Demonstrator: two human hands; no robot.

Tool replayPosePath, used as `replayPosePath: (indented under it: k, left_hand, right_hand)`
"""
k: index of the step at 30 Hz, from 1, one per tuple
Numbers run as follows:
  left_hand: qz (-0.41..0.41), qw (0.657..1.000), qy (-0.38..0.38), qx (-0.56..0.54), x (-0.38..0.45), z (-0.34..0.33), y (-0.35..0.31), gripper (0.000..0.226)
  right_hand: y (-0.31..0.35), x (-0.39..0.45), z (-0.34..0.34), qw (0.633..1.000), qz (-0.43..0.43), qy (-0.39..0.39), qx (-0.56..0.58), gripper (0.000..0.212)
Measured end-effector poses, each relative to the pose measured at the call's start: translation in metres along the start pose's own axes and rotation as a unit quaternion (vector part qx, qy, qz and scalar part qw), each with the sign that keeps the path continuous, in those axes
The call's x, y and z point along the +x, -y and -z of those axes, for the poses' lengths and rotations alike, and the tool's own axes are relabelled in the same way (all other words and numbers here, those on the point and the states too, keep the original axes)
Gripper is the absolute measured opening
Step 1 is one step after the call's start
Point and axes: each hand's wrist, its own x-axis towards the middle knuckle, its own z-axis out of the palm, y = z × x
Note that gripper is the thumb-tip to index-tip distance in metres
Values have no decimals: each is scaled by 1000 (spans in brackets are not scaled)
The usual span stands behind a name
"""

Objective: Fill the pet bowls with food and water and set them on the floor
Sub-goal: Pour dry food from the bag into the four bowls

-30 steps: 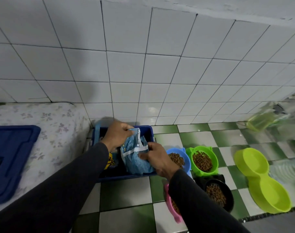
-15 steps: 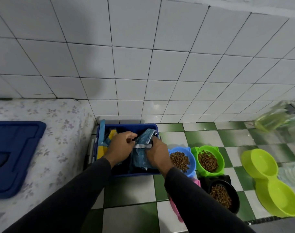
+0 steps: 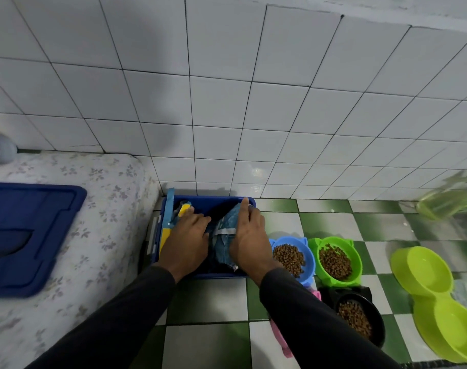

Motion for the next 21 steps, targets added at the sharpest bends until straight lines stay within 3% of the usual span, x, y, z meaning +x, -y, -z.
replayPosePath:
  k: [6, 8, 12, 17, 21]
  left_hand:
    - [-35, 996, -3, 77, -8, 11, 1, 39]
    - [-33, 992, 17, 122, -14, 19, -1, 44]
    - [-16, 992, -20, 122, -31, 38, -7, 44]
    - [71, 992, -10, 107, -55, 70, -8, 67]
    - [111, 985, -31, 126, -81, 97, -3, 72]
  right_hand:
    - [-5, -3, 21, 996, 41, 36, -75, 83]
    - [-7, -4, 25, 992, 61, 63, -96, 80]
    - [-2, -7, 32, 985, 104, 79, -110, 79]
    - [21, -10, 46, 978, 153, 85, -111, 78]
    - [45, -14, 56, 973, 196, 79, -94, 78]
